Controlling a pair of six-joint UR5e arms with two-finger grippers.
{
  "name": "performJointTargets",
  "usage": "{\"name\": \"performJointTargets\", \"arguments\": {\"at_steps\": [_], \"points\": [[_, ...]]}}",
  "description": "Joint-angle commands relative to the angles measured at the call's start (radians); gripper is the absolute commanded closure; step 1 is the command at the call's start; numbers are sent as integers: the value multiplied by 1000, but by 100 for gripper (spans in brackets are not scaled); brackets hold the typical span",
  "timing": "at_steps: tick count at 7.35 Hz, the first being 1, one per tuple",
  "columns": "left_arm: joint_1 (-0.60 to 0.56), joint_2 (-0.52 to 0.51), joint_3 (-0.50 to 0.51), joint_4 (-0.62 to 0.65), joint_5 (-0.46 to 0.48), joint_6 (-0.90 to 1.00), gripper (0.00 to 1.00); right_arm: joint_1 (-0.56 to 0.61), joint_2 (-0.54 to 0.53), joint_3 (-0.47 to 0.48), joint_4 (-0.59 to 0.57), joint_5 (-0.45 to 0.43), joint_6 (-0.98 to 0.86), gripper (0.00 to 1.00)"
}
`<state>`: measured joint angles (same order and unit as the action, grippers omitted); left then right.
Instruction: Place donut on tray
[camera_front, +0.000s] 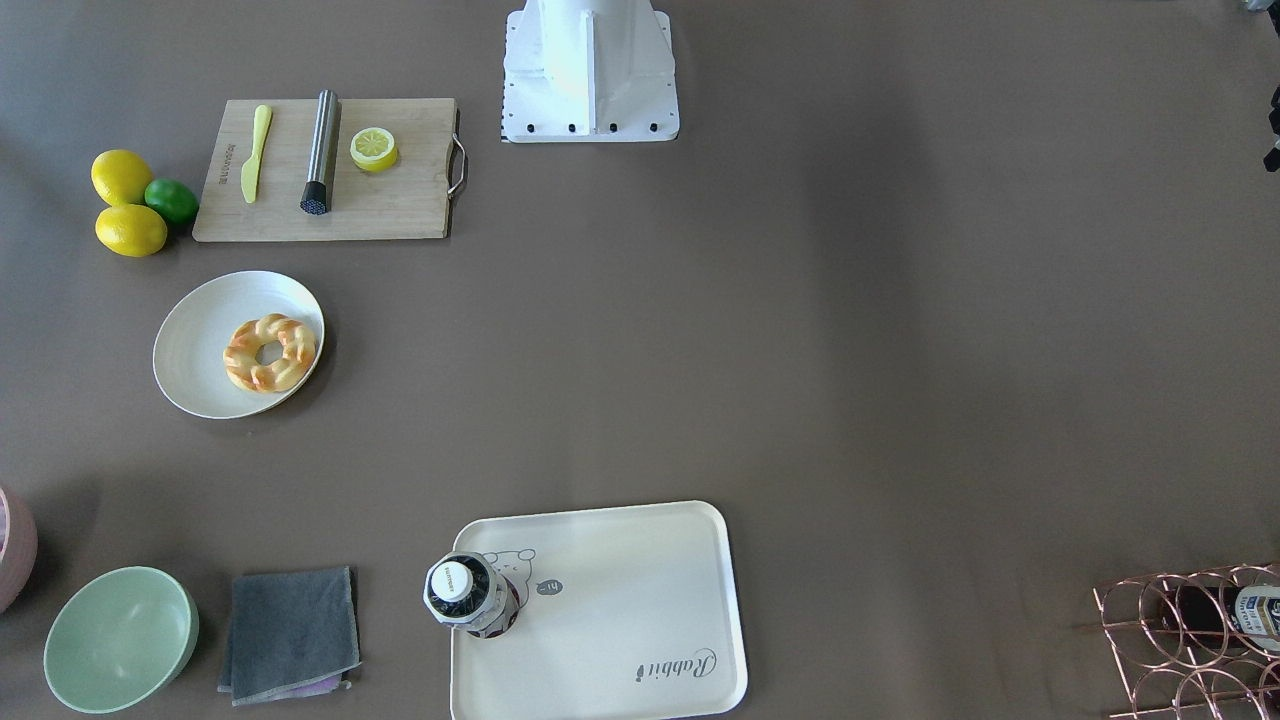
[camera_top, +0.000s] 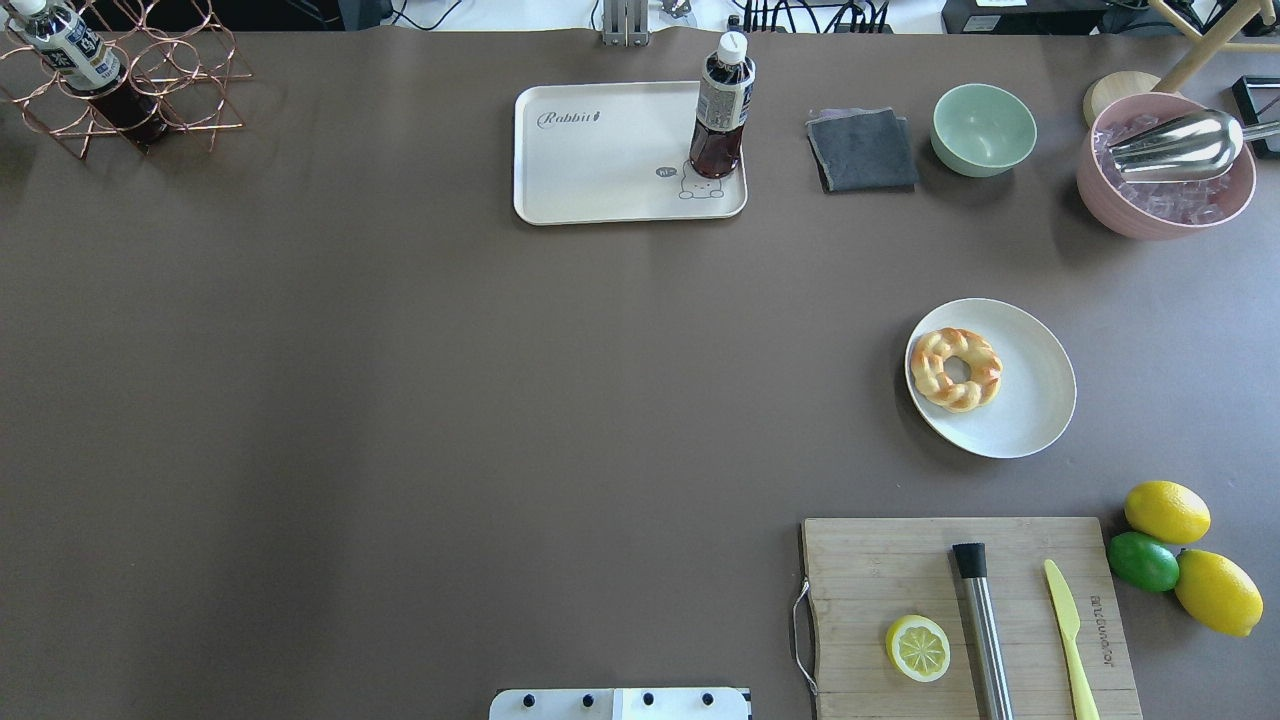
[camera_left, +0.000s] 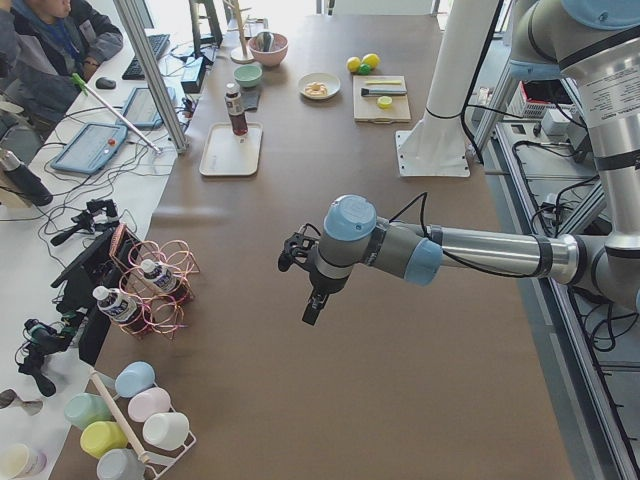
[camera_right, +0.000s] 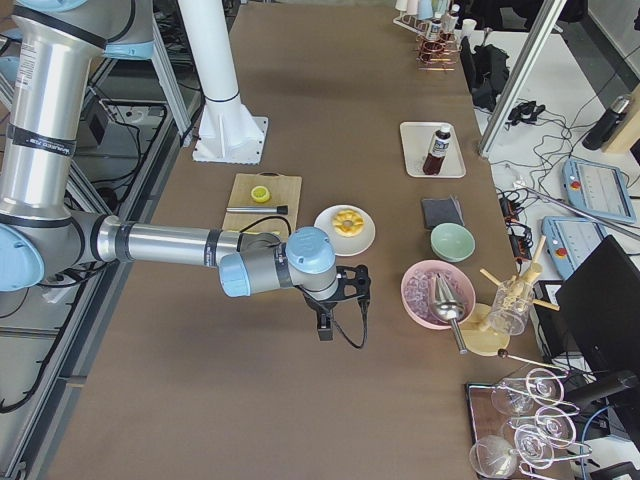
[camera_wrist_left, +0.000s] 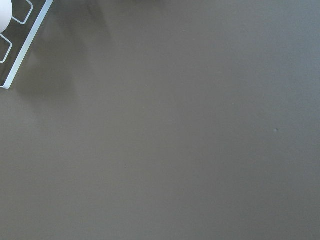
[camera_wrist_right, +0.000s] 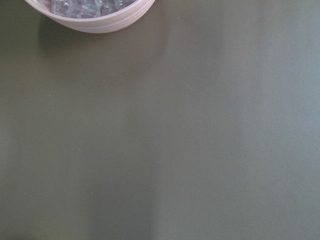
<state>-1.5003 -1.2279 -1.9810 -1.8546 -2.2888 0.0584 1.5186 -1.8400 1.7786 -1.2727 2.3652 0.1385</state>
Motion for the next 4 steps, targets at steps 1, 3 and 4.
{"name": "performJointTargets", "arguments": {"at_steps": [1, 3, 4], "points": [[-1, -4, -2, 0, -1, -2, 3, -1, 1, 5, 1, 5, 22, 0], [0, -16, 7, 2, -1, -9, 3, -23, 8, 9, 3, 61, 36, 0], [0, -22, 13, 8, -1, -12, 3, -67, 18, 7, 12, 65, 80, 1]]}}
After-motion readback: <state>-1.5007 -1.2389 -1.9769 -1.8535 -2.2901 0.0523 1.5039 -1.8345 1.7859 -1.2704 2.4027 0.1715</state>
